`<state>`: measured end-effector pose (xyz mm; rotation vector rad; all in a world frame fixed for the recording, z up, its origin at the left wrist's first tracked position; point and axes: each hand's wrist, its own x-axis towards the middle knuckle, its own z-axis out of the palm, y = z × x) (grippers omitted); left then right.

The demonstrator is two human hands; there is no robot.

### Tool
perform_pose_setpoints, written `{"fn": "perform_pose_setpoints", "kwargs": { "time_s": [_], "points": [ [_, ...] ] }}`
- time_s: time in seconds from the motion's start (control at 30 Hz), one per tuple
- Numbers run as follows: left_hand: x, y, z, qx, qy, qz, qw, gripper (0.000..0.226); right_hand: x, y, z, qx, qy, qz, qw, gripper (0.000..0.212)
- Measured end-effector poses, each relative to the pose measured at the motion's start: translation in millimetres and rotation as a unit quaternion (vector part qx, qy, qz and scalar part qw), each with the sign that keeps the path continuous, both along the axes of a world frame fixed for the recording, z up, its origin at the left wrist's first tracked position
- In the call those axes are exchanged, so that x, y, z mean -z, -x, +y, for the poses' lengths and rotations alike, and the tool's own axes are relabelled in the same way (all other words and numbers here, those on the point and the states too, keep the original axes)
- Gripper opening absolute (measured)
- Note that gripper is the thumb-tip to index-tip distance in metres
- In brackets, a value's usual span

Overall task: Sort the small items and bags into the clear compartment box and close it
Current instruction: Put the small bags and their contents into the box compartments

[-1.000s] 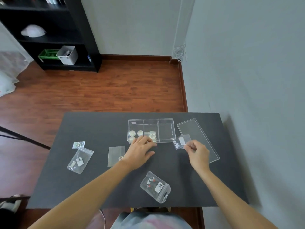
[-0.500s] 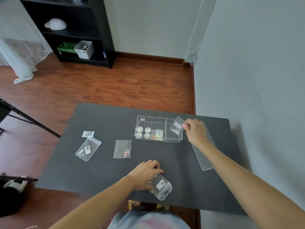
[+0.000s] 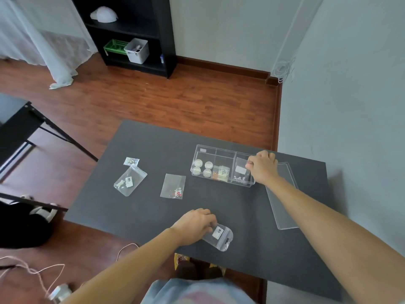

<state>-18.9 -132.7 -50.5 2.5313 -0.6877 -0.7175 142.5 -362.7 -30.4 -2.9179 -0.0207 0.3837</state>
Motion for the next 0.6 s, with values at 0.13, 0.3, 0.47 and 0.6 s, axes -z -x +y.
{"fn": "perform_pose_setpoints", "kwargs": {
  "time_s": [0.13,0.3,0.47,0.6],
  "points": [
    [-9.8,-6.7,-9.6,-0.105,0.08,-0.002,0.991,0.015,2.6,0.1,-0.7,0.002,-0.019,0.028,0.999,0.027],
    [-25.7,-29.6,-31.2,-0.303,0.225,0.038,0.925,0.009,-4.4,16.8,-2.6,0.024,-0.125,-0.09,0.988,0.023],
    [-39.0,-65.9,-54.2,-0.436,0.328,0.091,0.833,0.013,-28.1,43.9,-10.7,0.121,-0.402,-0.026,0.907,0.047],
    [-44.6,-90.7,-72.4,-0.446,0.351,0.092,0.818,0.01,-35.2,50.7,-21.0,0.087,-0.443,-0.009,0.892,0.02]
  ]
}}
